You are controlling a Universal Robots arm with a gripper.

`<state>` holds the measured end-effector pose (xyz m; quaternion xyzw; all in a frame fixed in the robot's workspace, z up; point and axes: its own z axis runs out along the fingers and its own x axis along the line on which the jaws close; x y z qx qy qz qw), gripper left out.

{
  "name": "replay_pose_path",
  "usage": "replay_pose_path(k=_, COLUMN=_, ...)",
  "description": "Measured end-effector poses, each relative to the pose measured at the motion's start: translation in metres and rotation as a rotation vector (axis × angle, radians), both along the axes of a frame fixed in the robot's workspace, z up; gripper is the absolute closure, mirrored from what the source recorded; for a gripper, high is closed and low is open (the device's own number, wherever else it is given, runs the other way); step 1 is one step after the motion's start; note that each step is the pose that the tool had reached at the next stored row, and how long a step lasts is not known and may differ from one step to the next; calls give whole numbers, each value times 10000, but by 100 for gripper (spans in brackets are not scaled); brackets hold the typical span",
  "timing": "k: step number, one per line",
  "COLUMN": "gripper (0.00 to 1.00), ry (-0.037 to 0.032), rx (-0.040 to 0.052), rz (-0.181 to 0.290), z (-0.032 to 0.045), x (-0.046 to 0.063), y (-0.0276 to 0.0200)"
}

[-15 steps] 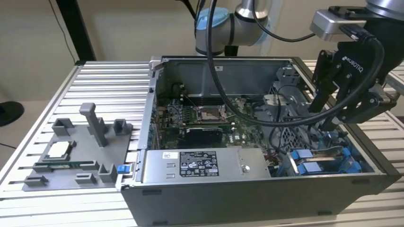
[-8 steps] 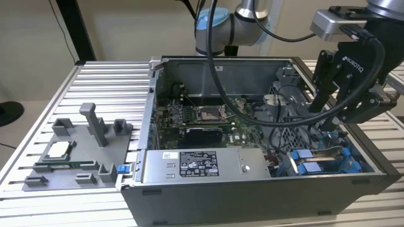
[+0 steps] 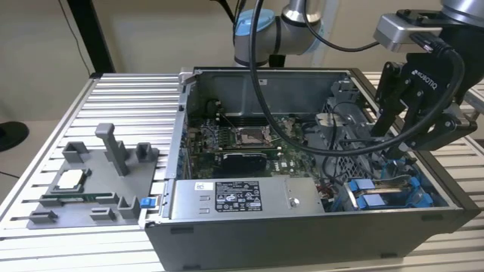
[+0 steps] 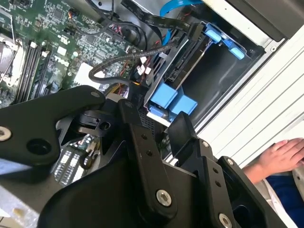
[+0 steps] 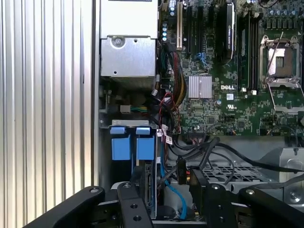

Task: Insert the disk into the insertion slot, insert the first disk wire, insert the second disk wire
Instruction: 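Insert the first disk wire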

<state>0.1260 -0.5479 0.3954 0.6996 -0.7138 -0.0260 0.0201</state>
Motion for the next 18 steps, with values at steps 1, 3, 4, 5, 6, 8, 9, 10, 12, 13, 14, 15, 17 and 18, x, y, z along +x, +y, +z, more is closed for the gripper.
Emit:
replay_pose_path(k=1, gripper=0, ry=1, rx=3, rz=1, z=0, x=1, y=0)
replay_pose_path(k=3, gripper=0, ry=0, rx=5, rz=2, z=0, x=1, y=0)
replay_pose_path(k=4, gripper=0, ry=1, rx=6, rz=1, z=0, x=1, y=0)
replay_pose_path(k=5, gripper=0, ry=1, rx=10, rz=2, z=0, x=1, y=0)
replay_pose_path(k=6, gripper=0, ry=0, rx=10, rz=2, z=0, x=1, y=0)
replay_pose_path(k=8, gripper=0, ry=1, rx=13, rz=2, z=0, x=1, y=0)
replay_pose_path(k=9, gripper=0, ry=0, rx=15, rz=2, z=0, x=1, y=0)
replay_pose_path(k=10, gripper=0, ry=0, rx=15, rz=2, z=0, x=1, y=0)
replay_pose_path(k=12, gripper=0, ry=8, rx=33, rz=1, z=-2, x=1, y=-1)
replay_pose_path(k=13, gripper=0, ry=15, rx=64, rz=1, z=-4, x=1, y=-2)
replay_pose_path(k=14, gripper=0, ry=24, rx=105, rz=2, z=-9, x=3, y=-1)
replay_pose_path(k=15, gripper=0, ry=35, rx=145, rz=3, z=-13, x=7, y=0)
replay_pose_path(k=17, gripper=0, ry=53, rx=291, rz=2, z=-19, x=13, y=0)
replay_pose_path(k=18, gripper=0, ry=58, rx=380, rz=2, z=-21, x=15, y=0)
